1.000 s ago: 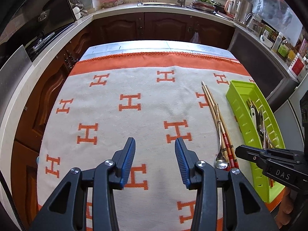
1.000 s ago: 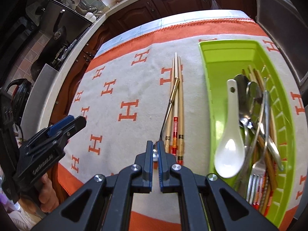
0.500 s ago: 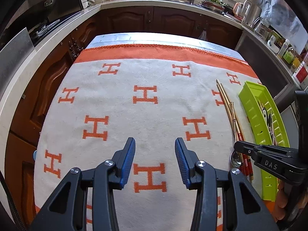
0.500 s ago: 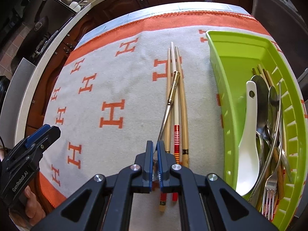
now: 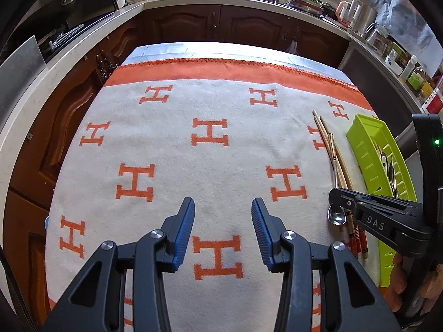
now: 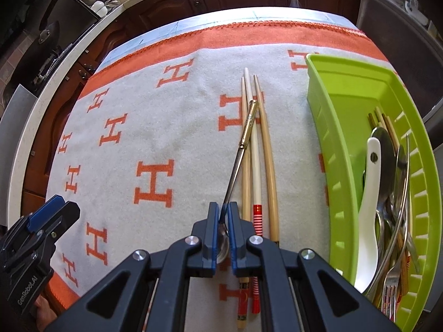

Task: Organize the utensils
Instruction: 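Grasp a gold-tipped metal chopstick with the right tool while the left tool reaches for a wooden chopstick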

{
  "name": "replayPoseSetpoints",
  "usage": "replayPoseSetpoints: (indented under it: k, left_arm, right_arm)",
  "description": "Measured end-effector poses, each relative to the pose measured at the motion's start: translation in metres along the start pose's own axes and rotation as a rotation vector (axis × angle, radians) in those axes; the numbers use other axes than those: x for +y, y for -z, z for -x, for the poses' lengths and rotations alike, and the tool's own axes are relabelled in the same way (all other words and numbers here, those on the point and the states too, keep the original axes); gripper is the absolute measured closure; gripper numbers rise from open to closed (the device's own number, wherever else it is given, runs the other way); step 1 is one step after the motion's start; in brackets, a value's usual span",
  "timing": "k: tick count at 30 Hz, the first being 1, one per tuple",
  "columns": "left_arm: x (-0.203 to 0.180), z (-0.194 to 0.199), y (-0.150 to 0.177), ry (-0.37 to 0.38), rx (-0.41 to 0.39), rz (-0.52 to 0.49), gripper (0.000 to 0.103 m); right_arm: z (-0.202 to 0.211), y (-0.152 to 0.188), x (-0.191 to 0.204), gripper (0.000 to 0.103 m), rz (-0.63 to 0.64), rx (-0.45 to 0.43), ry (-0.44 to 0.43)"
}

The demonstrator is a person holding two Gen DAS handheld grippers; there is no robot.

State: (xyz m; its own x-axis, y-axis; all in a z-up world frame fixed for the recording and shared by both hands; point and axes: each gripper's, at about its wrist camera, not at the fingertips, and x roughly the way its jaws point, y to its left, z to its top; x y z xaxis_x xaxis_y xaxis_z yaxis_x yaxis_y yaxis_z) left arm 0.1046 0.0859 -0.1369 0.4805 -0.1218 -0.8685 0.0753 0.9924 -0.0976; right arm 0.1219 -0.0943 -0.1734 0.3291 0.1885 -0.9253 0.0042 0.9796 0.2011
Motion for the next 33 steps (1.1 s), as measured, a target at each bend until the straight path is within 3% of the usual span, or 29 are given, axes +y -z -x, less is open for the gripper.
replayPoseSetpoints:
  k: [9,18,27,33]
  left_arm:
    - [-0.010,0.004,0.001,-0.003,-0.004,-0.025,0.062]
    - [-0.043,0.013,0.001,0.019,0.001,-0.081,0.062]
    - [-0.094,0.000,-0.005,0.123,0.053,-0.100,0.058]
    - [-0.129,-0.018,-0.003,0.099,0.073,-0.128,0.058]
  right_arm:
    - [0.011,0.006,-0.003,0.100,-0.015,-0.012,-0.129]
    - [0.059,0.014,-0.020,0.100,-0.021,-0.111,-0.215]
    - [0.101,0.028,-0.079,0.100,-0.038,-0.218,-0.147]
    - [0.103,0.042,-0.116,0.100,-0.037,-0.212,-0.065]
